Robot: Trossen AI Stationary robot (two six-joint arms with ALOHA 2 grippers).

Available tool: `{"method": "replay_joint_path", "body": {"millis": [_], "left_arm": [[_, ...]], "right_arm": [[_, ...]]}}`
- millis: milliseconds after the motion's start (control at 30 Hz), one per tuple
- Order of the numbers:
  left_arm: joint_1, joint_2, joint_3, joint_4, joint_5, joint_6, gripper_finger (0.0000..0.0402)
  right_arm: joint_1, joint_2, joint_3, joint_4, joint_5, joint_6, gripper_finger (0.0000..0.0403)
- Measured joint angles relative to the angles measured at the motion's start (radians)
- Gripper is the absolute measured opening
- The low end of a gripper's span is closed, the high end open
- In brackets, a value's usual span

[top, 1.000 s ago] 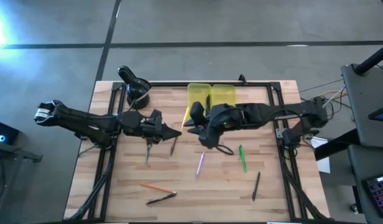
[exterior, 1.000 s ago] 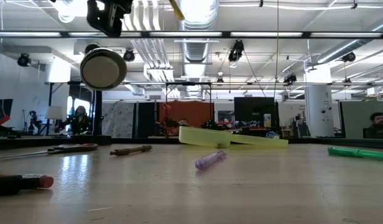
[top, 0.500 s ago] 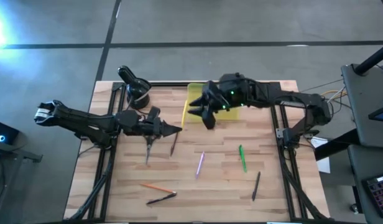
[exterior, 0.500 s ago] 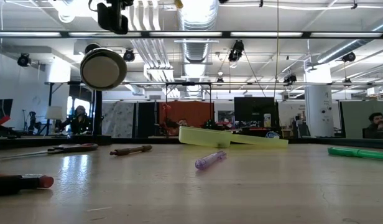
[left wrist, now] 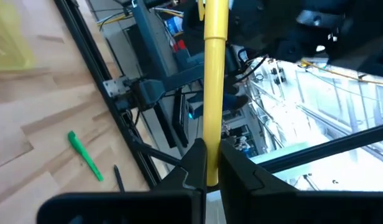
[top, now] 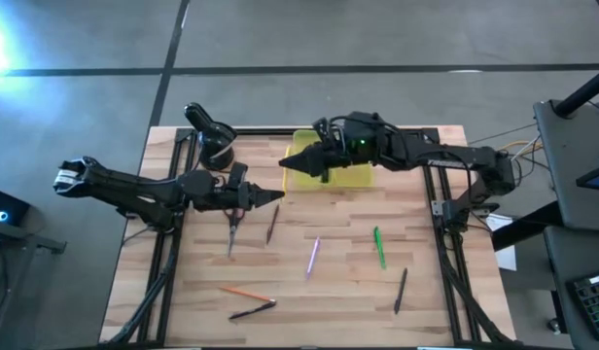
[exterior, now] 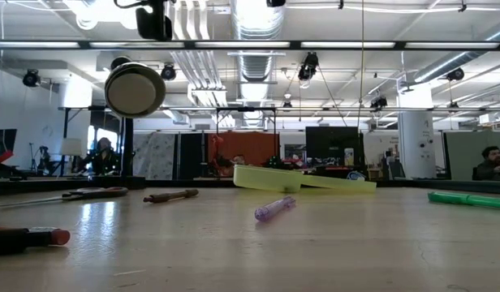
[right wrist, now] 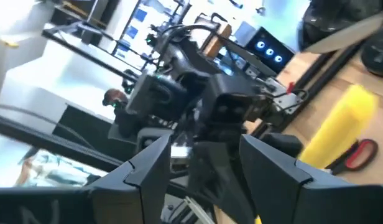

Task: Pick & place school supplies into a supply box
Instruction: Put the yellow pen into the yellow supply box

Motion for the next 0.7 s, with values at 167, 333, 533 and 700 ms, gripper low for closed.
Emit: {"method": "replay_joint_path", "body": {"millis": [167,333,533,700], "left_arm": [[0.000,-0.001,0.000,0.001,-0.018,0.022,0.0005],[0.000,-0.004,0.000,0.010,-0.064,0.077,0.0005],[0.000,-0.005,0.000,0.073,-0.090,0.157,0.0005],[0.000,-0.003,0.000,0.085,-0.074,0.160,0.0005]], "right_arm": [[0.001,0.001,-0.001,-0.046,0.001,0.026,0.0184],[0.001,0.001,-0.001,-0.080,0.013,0.058,0.0185],[0.001,0.000,-0.001,-0.121,0.069,0.052,0.0183],[0.001,0.003,-0.001,-0.126,0.098,0.053,0.0182]]}}
